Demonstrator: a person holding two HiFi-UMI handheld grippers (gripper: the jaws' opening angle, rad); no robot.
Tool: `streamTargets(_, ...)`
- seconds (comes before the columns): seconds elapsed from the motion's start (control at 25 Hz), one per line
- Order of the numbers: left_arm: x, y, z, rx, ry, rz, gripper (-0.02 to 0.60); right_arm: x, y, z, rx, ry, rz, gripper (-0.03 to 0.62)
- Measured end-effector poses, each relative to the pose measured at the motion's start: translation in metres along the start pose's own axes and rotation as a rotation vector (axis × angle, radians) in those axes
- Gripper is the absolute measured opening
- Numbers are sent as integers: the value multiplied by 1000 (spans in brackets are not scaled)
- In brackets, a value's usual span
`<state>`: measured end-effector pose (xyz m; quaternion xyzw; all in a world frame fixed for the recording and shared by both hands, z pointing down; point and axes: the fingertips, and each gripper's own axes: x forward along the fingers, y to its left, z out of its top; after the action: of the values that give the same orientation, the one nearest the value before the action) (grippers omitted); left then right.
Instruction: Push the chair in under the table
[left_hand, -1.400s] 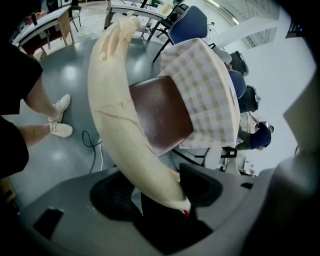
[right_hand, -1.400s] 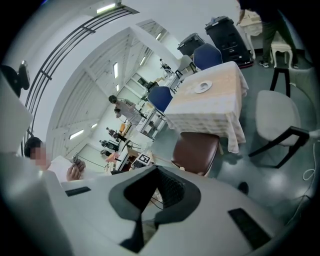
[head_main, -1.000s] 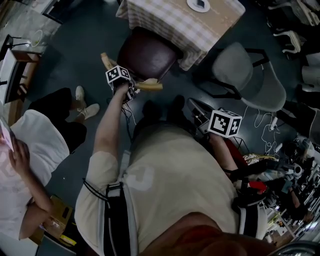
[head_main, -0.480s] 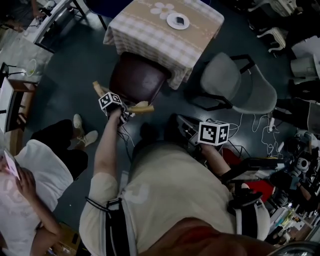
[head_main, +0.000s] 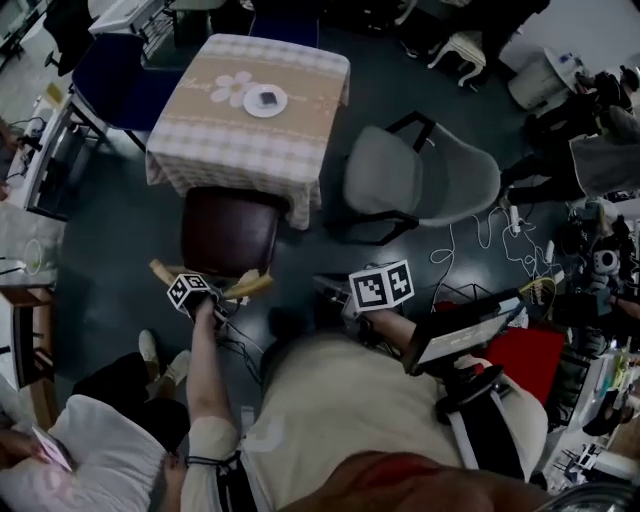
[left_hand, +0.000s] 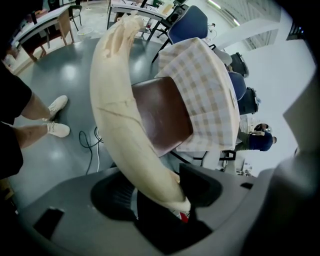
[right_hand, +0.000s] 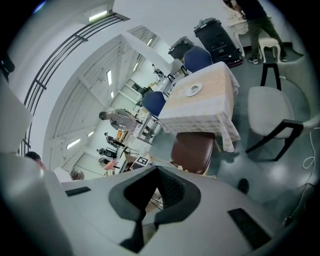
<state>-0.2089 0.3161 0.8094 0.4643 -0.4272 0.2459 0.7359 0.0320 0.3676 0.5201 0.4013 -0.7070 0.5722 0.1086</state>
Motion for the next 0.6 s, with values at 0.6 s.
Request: streamTargets(0.6, 27, -14, 9, -18, -44, -50, 265, -1, -22, 1, -12, -2, -13, 9)
